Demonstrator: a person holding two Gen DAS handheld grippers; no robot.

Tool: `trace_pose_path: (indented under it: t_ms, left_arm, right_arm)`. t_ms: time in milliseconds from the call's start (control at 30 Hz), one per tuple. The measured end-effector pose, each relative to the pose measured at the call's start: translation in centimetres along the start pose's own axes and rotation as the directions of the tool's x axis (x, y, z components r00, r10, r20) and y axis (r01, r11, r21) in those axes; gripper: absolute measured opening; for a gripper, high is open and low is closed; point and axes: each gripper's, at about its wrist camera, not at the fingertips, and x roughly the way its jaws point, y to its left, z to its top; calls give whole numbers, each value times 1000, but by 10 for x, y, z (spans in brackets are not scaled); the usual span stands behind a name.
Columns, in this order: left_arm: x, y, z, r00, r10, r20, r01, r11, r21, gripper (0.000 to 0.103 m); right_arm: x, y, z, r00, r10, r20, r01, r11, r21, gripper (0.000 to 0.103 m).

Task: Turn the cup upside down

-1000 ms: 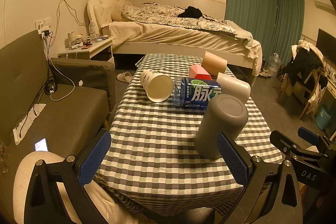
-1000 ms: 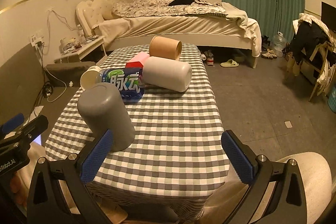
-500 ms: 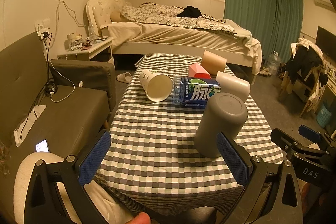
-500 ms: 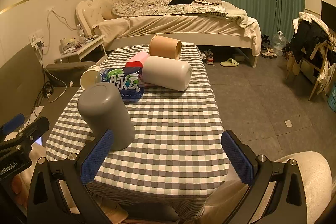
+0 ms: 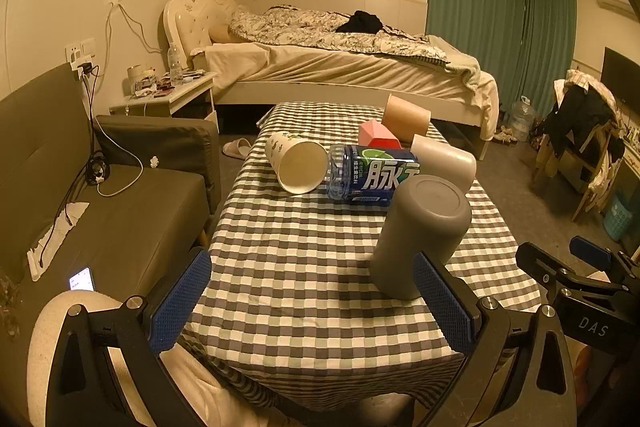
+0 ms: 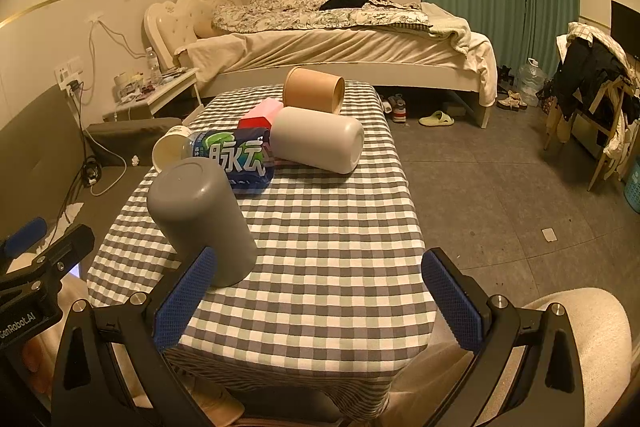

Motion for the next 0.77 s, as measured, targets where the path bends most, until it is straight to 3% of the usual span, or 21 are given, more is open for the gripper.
trace_pose_path:
  t_ms: [767]
  left_arm:
    - [1, 0, -1, 1000, 5, -1, -5, 1000, 5, 103]
  right_arm:
    - [-1, 2, 0, 1000, 0, -6, 0, 1000, -1, 103]
